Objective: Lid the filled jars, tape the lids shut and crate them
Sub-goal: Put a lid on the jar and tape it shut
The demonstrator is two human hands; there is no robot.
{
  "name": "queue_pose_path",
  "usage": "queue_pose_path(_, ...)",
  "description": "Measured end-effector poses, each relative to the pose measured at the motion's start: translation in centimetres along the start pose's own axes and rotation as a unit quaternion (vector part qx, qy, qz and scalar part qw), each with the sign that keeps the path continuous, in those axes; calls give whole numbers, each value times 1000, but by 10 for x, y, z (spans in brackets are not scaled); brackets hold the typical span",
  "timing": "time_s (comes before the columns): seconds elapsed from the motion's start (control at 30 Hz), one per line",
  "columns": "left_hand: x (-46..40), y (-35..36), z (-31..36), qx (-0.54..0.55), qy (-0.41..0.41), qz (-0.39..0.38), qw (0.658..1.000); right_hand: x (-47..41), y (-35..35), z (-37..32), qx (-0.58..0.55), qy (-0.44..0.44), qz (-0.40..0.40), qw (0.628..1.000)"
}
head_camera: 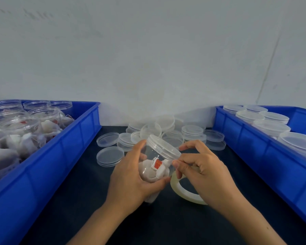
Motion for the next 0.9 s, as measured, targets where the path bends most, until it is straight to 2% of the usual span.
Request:
queue_pose_path(0.37,2,1,3,-24,11,11,1000,0,0,0,20,-1,21,1000)
queue_pose_path(0.63,3,-1,0,-26,3,25,999,1,1,0,-16,6,29,999)
queue_pose_path(0.8,3,0,2,-11,6,12,1000,3,-1,-2,7,14,44,999)
queue_pose_path(0.9,3,0,5,44,9,-2,999,5,-1,-7,35,11,57,998)
Point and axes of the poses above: each hand's wrist, its own x-axis away from the middle knuckle, its own y-axis out of the palm, z = x × y, the point moved 8 cm from there along -x, towards the middle knuckle, and after that the axes turned 1 degree about y, right-handed, at the moved point
